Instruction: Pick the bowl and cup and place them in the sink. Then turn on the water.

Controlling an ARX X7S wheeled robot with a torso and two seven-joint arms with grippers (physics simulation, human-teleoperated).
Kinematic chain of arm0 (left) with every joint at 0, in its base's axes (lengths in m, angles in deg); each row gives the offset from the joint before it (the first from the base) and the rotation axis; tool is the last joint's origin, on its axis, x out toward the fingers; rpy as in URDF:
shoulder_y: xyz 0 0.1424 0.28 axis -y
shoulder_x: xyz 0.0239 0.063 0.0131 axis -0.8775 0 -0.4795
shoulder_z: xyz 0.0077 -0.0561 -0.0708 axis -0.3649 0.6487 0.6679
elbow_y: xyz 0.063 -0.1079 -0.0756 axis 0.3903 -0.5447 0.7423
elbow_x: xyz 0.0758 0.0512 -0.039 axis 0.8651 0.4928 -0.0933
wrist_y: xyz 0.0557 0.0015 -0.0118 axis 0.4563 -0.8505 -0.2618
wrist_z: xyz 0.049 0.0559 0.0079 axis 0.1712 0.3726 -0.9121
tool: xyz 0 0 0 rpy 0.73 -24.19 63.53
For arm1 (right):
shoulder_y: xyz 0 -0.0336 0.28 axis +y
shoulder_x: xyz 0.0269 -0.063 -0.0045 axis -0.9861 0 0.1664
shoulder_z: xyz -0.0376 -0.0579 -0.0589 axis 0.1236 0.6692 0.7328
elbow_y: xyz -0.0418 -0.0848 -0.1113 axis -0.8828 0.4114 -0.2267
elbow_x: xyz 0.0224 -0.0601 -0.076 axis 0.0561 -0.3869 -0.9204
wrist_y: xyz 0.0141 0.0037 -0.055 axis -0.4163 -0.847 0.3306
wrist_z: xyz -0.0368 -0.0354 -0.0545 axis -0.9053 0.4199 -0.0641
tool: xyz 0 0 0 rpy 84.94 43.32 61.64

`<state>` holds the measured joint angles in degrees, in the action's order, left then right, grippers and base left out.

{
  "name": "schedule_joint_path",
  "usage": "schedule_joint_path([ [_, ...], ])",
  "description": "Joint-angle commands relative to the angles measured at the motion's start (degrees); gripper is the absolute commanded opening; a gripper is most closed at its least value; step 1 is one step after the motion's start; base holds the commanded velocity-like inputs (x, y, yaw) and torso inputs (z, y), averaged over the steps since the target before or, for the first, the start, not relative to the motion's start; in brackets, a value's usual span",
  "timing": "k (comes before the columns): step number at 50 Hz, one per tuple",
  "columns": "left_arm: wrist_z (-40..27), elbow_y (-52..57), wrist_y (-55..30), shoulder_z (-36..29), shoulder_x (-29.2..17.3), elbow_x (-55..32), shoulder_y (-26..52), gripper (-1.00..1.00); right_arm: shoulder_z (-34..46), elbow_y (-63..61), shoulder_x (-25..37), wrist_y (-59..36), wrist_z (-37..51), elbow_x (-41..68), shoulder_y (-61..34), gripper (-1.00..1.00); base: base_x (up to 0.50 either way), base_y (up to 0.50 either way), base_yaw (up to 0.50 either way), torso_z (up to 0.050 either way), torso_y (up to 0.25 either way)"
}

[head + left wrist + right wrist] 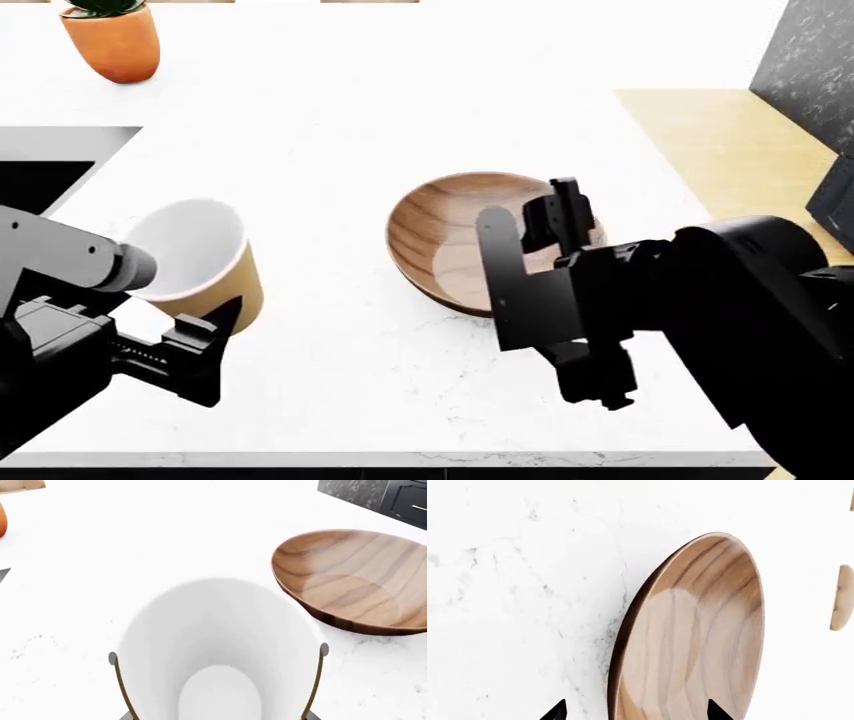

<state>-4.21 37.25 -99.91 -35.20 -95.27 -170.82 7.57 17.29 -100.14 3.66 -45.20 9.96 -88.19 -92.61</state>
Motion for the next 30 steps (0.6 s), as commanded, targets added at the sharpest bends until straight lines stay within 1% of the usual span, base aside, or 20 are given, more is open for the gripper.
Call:
schedule_joint_path([
  [1, -0.7, -0.1, 1.0, -0.9, -0.5, -0.9, 0.7, -1.0, 0.3, 4.4, -2.1, 1.6, 1.9, 0.0, 1.8, 1.0, 0.0, 0.0, 0.0, 0.0, 0.0],
  [22, 1.0, 0.2, 1.4, -0.6, -0.3, 0.8, -0.3, -1.0, 2.3, 11.0, -5.2, 4.1, 3.3, -0.4, 4.2, 1.0, 0.0, 0.0, 0.0, 0.0, 0.0],
  [30, 0.7, 0.5, 1.9, -0.5, -0.6, 0.5, -0.7, -1.0, 1.9, 13.6, -6.6, 4.4, 3.8, 0.3, 4.9, 1.0, 0.0, 0.0, 0.0, 0.0, 0.0],
])
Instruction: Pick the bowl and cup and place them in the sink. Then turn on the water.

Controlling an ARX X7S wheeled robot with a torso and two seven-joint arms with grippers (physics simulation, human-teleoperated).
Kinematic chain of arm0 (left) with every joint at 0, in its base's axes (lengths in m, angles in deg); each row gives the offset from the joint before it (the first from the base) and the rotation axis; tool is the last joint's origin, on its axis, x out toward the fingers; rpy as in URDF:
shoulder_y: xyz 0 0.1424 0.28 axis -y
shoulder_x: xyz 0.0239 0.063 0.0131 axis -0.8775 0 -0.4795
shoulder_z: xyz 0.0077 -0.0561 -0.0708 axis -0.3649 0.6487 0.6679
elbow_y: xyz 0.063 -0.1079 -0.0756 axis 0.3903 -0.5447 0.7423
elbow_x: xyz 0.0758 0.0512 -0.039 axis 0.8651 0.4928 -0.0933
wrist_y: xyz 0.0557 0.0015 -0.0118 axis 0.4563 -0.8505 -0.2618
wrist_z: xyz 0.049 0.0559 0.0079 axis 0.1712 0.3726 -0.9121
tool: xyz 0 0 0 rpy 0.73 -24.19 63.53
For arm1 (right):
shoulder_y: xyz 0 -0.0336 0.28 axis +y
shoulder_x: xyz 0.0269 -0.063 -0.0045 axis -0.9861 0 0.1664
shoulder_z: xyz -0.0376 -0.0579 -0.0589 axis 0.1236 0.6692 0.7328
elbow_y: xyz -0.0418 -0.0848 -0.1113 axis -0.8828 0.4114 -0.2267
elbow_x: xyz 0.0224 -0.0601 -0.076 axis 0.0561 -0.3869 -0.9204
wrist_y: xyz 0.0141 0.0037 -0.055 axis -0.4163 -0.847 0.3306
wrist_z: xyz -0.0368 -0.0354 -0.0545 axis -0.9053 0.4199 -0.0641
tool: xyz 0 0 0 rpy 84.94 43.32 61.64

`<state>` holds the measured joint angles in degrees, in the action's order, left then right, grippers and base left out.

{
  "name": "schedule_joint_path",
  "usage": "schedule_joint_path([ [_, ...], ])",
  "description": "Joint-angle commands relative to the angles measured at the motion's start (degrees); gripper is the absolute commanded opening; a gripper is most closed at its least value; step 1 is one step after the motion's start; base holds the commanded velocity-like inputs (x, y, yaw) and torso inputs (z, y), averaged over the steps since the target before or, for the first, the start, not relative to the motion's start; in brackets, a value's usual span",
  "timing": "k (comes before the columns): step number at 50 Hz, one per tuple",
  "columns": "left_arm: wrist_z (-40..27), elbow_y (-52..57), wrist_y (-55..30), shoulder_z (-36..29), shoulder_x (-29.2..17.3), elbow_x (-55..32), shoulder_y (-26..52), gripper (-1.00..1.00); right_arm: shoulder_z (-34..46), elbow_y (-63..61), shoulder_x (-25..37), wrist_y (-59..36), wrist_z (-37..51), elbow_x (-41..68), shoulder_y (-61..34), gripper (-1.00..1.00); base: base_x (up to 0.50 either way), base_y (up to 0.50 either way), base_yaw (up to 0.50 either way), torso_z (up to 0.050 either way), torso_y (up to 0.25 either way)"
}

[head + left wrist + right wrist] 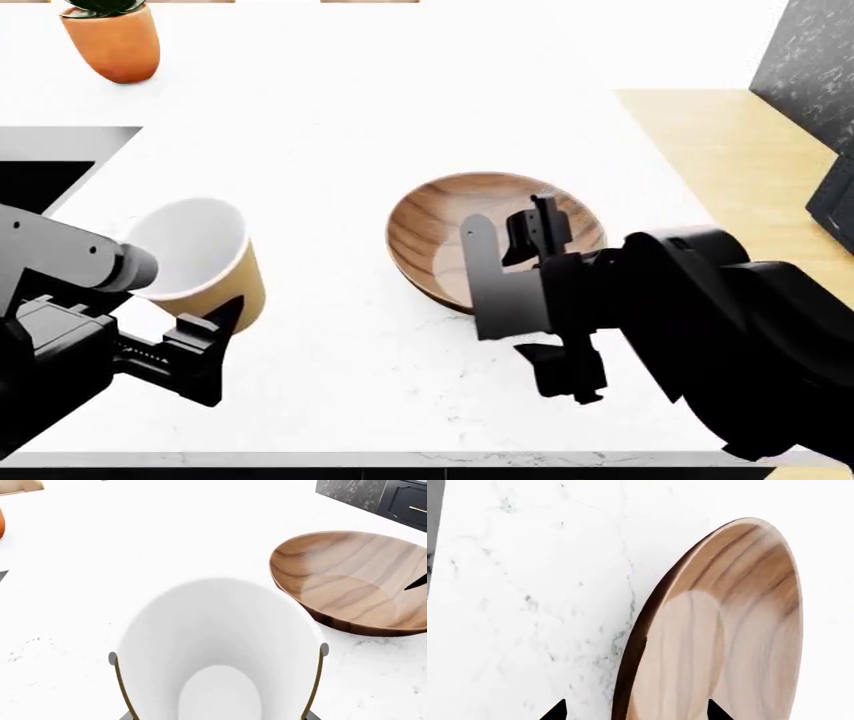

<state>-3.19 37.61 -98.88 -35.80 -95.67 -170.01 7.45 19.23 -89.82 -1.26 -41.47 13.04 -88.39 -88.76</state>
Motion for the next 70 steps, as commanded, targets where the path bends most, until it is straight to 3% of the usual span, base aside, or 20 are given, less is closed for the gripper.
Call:
schedule_joint_path([
  [1, -0.3, 0.1, 0.9, 0.0, -0.3, -0.4, -0.5, -1.0, 0.0, 3.5, -1.8, 0.7, 0.7, 0.6, 1.1, 1.0, 0.0, 0.0, 0.0, 0.0, 0.0],
  [13, 0.5, 0.2, 1.1, 0.0, -0.3, 0.3, -0.8, -1.0, 0.5, 5.8, -2.5, 1.0, 0.7, 0.3, 1.0, 1.0, 0.0, 0.0, 0.0, 0.0, 0.0],
  [14, 0.5, 0.2, 1.2, 0.1, -0.3, 0.4, -1.0, -1.0, 0.6, 5.8, -2.5, 1.0, 0.7, 0.2, 1.0, -1.0, 0.0, 0.0, 0.0, 0.0, 0.0],
  [38, 1.8, 0.6, 2.0, 0.9, -0.6, 1.4, -2.1, -1.0, 1.0, 5.0, -1.7, 0.3, 0.1, -0.6, -0.6, -1.0, 0.0, 0.0, 0.0, 0.0, 0.0],
  [54, 2.8, 0.5, 2.2, -0.5, 0.4, 3.3, -0.8, -1.0, 1.3, -8.3, 4.2, -3.2, -2.9, -6.3, -10.0, -1.0, 0.0, 0.0, 0.0, 0.0, 0.001],
  [70, 0.5, -1.2, 2.2, -3.9, -0.7, 3.2, 5.3, -1.0, -7.0, -17.1, 8.4, -11.2, -0.5, -2.4, -7.6, -1.0, 0.0, 0.0, 0.0, 0.0, 0.001],
])
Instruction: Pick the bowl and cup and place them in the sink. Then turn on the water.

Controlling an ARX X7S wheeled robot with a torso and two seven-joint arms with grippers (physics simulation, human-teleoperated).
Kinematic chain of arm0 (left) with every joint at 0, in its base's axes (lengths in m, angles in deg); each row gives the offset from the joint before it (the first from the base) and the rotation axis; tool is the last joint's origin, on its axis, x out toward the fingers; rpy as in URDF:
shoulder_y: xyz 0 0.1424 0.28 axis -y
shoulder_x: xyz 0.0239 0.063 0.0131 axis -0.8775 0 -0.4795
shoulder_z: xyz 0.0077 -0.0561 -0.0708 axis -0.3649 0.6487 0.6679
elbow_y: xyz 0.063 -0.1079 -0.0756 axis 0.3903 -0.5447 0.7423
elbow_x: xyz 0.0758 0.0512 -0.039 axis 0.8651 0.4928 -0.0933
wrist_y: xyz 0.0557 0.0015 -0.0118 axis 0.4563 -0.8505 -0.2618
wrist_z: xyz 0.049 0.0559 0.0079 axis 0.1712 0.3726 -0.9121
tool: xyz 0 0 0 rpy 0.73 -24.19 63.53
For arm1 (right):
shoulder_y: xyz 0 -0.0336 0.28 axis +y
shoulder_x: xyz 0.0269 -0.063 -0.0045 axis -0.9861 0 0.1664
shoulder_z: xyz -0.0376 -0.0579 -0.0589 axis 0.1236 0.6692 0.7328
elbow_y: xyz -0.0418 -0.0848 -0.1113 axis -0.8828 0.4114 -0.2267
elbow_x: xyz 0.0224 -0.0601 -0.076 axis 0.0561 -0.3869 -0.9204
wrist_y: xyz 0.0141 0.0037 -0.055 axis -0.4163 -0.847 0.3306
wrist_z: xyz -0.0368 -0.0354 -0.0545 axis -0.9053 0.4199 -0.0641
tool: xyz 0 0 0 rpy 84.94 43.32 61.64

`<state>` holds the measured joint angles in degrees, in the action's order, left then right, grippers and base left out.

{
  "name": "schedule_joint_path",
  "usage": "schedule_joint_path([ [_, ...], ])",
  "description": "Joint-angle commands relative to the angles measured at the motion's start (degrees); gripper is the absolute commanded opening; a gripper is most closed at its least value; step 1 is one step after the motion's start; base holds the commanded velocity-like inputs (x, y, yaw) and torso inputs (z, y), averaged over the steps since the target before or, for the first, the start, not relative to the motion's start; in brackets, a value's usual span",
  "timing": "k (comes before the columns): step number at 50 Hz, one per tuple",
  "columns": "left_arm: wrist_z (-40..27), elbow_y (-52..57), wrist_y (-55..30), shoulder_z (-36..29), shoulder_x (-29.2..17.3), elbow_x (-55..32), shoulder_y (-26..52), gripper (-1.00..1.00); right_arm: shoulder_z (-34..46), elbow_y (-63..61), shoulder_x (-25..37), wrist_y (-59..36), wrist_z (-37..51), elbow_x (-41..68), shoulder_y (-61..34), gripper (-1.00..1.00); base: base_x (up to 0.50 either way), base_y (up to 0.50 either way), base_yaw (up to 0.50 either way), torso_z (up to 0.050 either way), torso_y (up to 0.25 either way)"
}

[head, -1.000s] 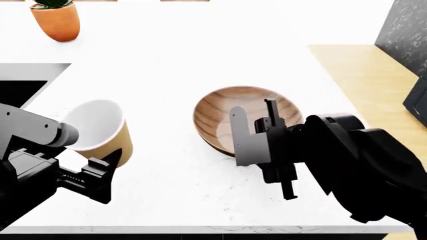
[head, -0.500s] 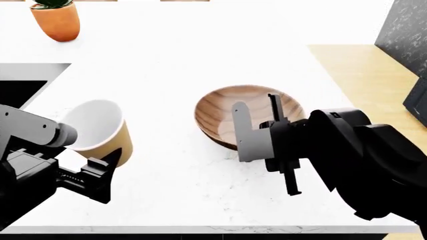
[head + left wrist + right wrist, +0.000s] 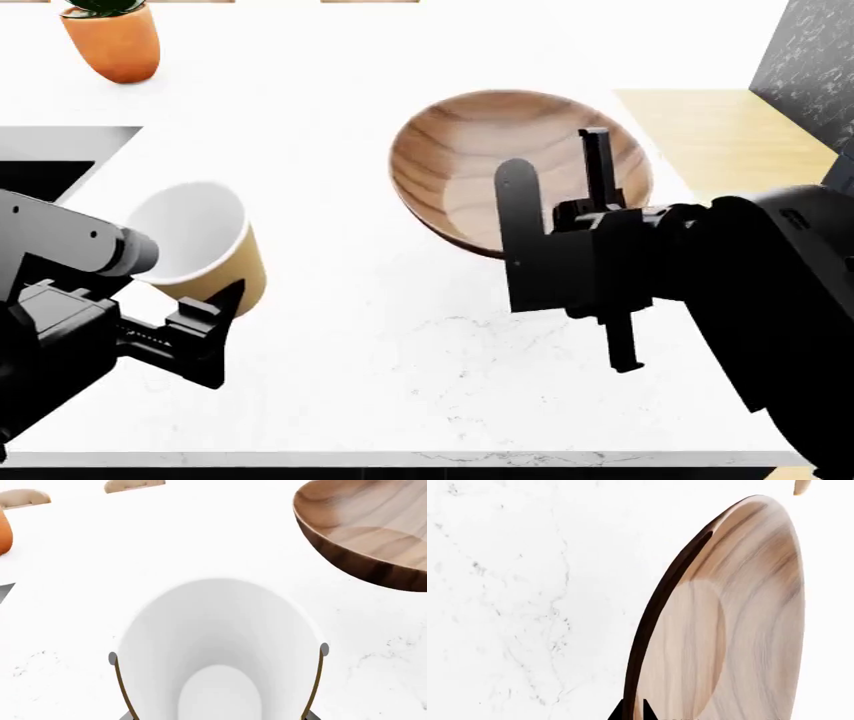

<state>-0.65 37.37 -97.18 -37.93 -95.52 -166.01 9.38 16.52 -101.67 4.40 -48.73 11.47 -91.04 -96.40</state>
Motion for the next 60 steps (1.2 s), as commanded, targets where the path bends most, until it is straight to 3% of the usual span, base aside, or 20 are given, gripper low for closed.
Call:
schedule_joint_path([
  [1, -2.3, -1.0, 0.5, -1.8, -1.0, -0.9, 3.6, -1.0, -4.5, -5.5, 3.0, -4.2, 1.1, 0.3, 0.0, -1.0, 0.0, 0.0, 0.0, 0.0, 0.0],
  [22, -3.1, 0.2, 1.7, -0.3, -3.6, -3.2, 4.1, -1.0, -7.3, -9.9, 9.1, -6.1, 1.7, 1.4, 1.4, -1.0, 0.0, 0.0, 0.0, 0.0, 0.0],
  [27, -2.0, 2.2, 2.3, 5.6, -6.4, -5.3, 0.6, -1.0, -9.7, -13.6, 15.3, -5.3, 2.8, 2.7, 3.6, -1.0, 0.0, 0.0, 0.0, 0.0, 0.0],
  [34, -2.5, 5.4, 1.2, 19.8, -9.9, -11.7, -8.2, -1.0, -13.3, -18.2, 23.9, -5.3, 5.6, 5.7, 7.0, -1.0, 0.0, 0.0, 0.0, 0.0, 0.0],
  [40, -2.9, 7.0, -1.9, 28.6, -8.8, -14.6, -13.0, -1.0, -17.1, -22.7, 29.5, -5.6, 10.7, 11.1, 11.1, -1.0, 0.0, 0.0, 0.0, 0.0, 0.002],
  [51, -2.5, 7.9, -1.3, 26.7, -8.2, -13.0, -12.2, -1.0, -19.9, -25.8, 33.4, -6.0, 12.6, 15.2, 11.5, -1.0, 0.0, 0.0, 0.0, 0.0, 0.0],
  [60, -2.8, 8.2, -0.2, 24.7, -8.4, -12.9, -11.6, -1.0, -18.1, -25.8, 31.6, -7.5, 11.1, 13.6, 9.5, -1.0, -0.1, 0.0, 0.0, 0.0, 0.001],
])
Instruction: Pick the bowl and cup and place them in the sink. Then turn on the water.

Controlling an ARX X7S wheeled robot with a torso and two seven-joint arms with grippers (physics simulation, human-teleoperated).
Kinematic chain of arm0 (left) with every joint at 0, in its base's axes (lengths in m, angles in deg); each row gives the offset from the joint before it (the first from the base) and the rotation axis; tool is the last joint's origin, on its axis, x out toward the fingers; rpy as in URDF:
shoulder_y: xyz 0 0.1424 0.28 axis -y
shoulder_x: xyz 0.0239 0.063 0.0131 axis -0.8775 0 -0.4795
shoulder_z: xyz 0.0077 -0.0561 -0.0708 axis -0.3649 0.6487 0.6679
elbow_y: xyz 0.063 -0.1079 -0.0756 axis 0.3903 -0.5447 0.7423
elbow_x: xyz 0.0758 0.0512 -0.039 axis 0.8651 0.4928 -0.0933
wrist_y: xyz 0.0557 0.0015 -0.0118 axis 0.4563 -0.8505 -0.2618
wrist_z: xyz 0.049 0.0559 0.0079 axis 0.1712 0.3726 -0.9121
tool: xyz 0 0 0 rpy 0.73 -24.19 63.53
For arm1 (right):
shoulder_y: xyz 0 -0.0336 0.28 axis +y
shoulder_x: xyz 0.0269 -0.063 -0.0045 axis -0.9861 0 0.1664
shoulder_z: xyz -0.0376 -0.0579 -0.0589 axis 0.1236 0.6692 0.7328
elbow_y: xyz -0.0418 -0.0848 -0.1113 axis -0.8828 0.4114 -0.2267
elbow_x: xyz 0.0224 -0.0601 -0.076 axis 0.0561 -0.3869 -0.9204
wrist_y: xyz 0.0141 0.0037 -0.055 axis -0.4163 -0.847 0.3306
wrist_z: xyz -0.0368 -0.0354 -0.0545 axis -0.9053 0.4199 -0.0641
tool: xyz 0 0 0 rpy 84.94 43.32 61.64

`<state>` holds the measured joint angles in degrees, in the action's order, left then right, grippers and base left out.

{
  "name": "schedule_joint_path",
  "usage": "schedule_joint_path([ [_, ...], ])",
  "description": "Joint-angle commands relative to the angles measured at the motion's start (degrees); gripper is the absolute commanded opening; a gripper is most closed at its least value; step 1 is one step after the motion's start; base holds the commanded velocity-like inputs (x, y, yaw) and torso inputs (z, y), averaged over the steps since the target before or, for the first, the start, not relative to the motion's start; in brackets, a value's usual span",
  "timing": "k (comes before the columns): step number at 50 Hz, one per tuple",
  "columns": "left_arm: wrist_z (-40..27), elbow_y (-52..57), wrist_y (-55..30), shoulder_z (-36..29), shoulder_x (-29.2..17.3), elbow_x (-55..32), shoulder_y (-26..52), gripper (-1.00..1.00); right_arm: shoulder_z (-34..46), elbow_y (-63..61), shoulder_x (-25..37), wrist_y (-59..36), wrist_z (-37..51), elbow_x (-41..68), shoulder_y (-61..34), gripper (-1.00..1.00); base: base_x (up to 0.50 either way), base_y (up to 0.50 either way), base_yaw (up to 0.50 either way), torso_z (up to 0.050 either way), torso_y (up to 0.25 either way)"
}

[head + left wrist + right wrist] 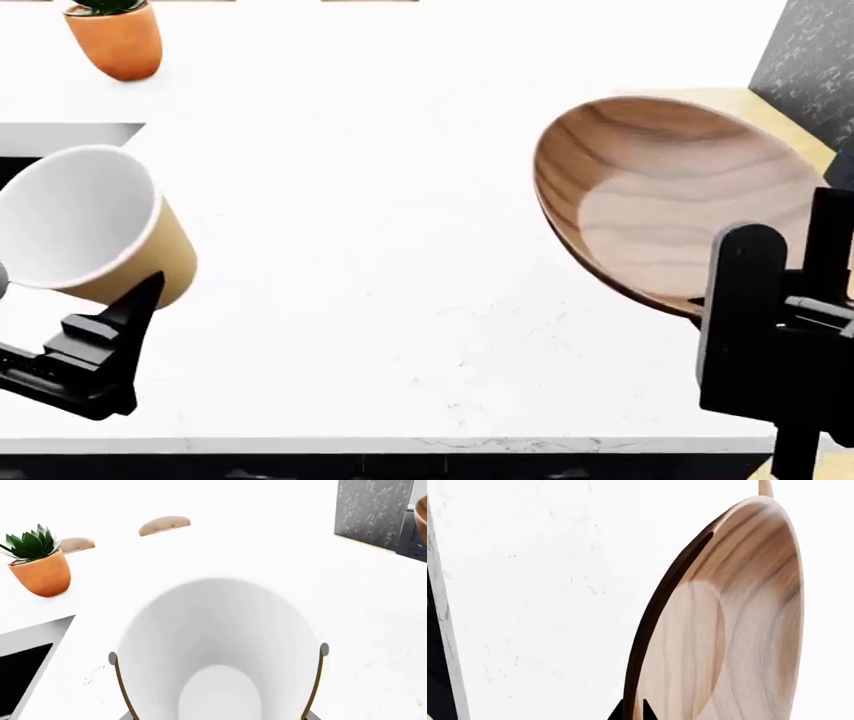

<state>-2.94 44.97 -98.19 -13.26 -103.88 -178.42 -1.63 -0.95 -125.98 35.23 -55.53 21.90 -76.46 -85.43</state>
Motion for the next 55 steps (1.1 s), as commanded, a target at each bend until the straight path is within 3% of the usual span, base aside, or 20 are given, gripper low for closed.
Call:
schedule_joint_path([
  [1, -0.4, 0.6, 0.7, 0.0, 0.1, -0.3, -0.7, -1.0, -0.5, -1.5, 0.5, -0.9, 1.0, -1.0, -1.5, -1.0, 0.0, 0.0, 0.0, 0.0, 0.0],
  [18, 1.0, -0.3, -0.6, 1.5, 2.5, 3.2, -2.1, -1.0, 4.9, -1.1, -1.7, -0.5, -1.2, -6.3, -2.9, -1.0, 0.01, 0.4, 0.0, 0.0, 0.0],
  [42, -2.5, 0.5, 3.2, 0.8, -1.2, -1.7, -2.0, -1.0, 6.3, -1.8, -1.7, 0.2, -0.5, -5.7, -3.2, -1.0, 0.01, 0.5, 0.0, 0.0, 0.0],
  [55, -1.4, 0.5, 2.2, 1.8, -0.2, -0.4, -2.7, -1.0, 9.2, -1.8, -2.3, -0.1, 0.3, -4.6, -5.9, -1.0, 0.01, 0.5, 0.0, 0.0, 0.0],
])
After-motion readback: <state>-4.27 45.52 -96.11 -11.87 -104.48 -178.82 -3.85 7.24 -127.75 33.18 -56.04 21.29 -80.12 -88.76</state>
